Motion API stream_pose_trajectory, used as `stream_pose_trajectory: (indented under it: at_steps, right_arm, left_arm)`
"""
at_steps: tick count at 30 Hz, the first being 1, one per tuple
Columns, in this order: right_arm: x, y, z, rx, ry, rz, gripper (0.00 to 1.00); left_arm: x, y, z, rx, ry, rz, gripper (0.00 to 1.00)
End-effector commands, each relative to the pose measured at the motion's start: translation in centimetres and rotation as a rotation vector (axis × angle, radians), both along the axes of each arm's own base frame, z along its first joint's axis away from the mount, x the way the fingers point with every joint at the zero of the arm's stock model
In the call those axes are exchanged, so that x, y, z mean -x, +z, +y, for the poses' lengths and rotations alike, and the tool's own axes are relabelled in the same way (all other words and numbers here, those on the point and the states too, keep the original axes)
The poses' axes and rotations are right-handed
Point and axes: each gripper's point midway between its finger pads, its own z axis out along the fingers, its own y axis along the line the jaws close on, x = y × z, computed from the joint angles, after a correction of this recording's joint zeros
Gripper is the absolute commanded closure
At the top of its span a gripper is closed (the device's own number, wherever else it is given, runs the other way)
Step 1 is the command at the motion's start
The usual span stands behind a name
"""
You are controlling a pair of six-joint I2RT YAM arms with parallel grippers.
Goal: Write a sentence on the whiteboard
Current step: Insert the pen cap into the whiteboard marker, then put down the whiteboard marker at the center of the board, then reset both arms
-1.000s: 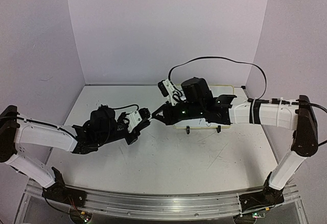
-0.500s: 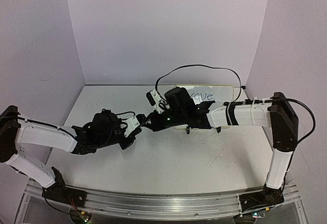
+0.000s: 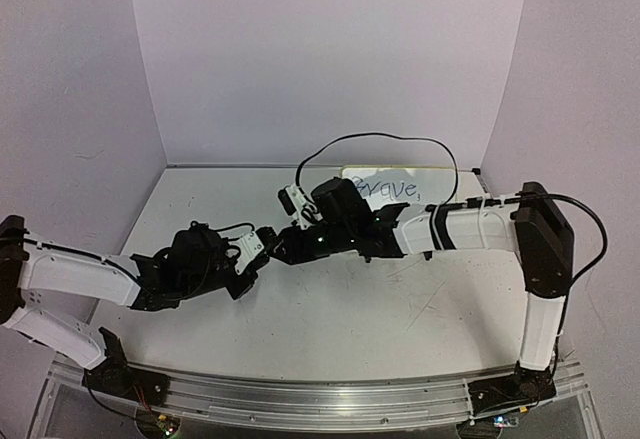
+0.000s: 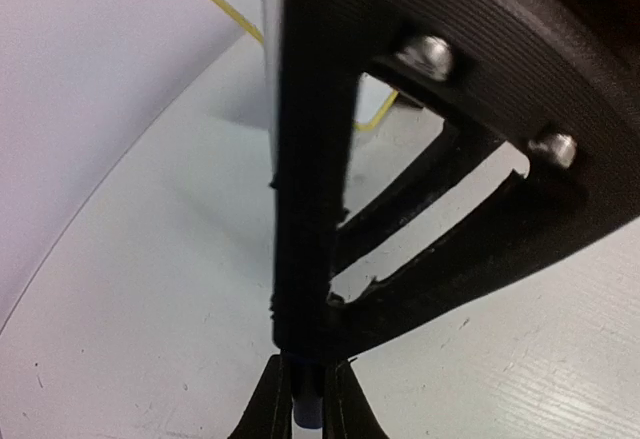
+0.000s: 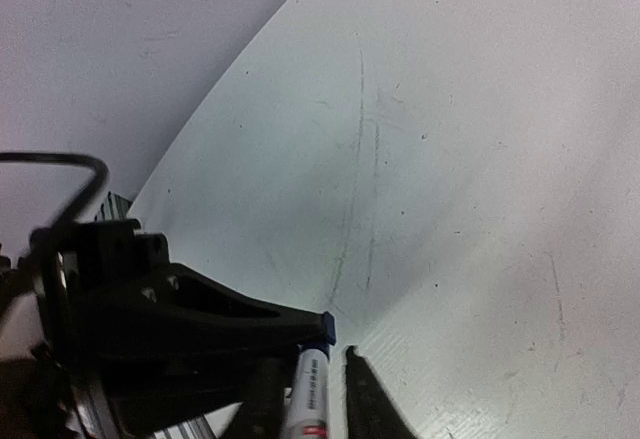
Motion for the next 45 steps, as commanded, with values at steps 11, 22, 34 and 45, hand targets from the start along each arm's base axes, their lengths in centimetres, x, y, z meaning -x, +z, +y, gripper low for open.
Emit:
stream_pose_trajectory:
  at_steps: [11,22,34,45]
  right_arm:
    - [-1.2,15.4,-18.0,-0.001,-0.379,-0.296,0.02]
    - [-0.6,19.8,-24.3,0.060,-0.513,-0.525,0.02]
    - [1.7,23.9,-30.9,0.072,-0.647,-0.671,0.02]
    - [4.6,31.7,-39.4,0.057,-0.877,-0.833,0.02]
  left_arm:
    - [3.6,1.7,4.0,0.574,0.315,0.424,1.00]
    - [4.5,-8.3,3.5,0.228,0.877,0.949,0.97]
    - [1.7,-7.8,3.2,0.133,0.942,0.884,0.61]
    - [-3.0,27.7,4.2,0.696,0.541,0.265,0.01]
